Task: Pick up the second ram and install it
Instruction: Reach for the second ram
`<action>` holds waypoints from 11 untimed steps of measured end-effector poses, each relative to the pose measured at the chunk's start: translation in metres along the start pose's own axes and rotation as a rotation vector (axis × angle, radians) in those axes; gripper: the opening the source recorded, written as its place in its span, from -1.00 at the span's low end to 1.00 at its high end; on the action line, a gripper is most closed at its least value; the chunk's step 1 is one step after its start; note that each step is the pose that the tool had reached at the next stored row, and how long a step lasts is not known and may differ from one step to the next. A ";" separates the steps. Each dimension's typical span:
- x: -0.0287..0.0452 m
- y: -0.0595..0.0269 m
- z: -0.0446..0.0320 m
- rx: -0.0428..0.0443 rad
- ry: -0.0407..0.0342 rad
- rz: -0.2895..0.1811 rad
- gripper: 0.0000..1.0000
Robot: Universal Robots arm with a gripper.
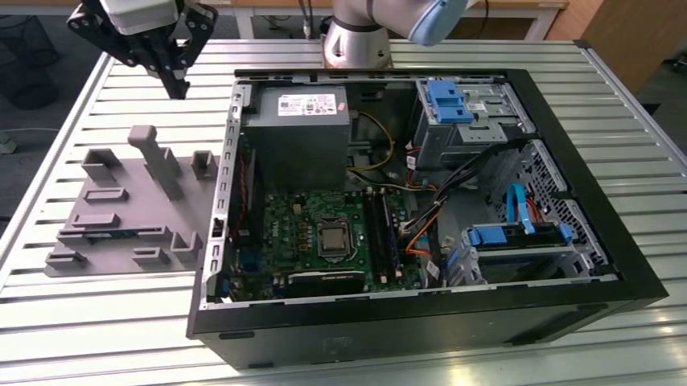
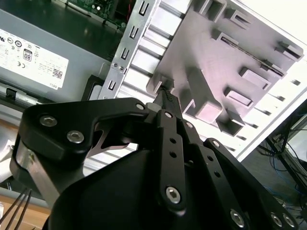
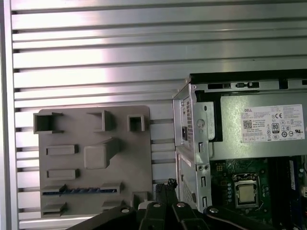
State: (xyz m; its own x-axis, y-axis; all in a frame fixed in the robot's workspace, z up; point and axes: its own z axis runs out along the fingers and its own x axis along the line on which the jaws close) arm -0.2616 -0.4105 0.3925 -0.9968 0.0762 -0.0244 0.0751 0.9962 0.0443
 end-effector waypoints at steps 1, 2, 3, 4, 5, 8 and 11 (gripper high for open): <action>0.0013 -0.0001 -0.0001 0.0000 0.0000 0.000 -0.79; 0.0027 -0.0002 -0.0001 0.0000 0.0000 0.000 -0.79; 0.0038 -0.0003 -0.0001 0.0000 0.0000 0.000 -0.79; 0.0050 -0.0004 -0.0001 0.0000 0.0000 0.000 -0.79; 0.0060 -0.0005 -0.0002 0.0000 0.0000 0.000 -0.79; 0.0083 -0.0007 -0.0002 0.0000 0.0000 0.000 -0.79; 0.0084 -0.0007 -0.0002 0.0000 0.0000 0.000 -0.79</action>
State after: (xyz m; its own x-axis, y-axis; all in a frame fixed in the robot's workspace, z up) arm -0.2701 -0.4105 0.3925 -0.9968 0.0761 -0.0244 0.0750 0.9962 0.0443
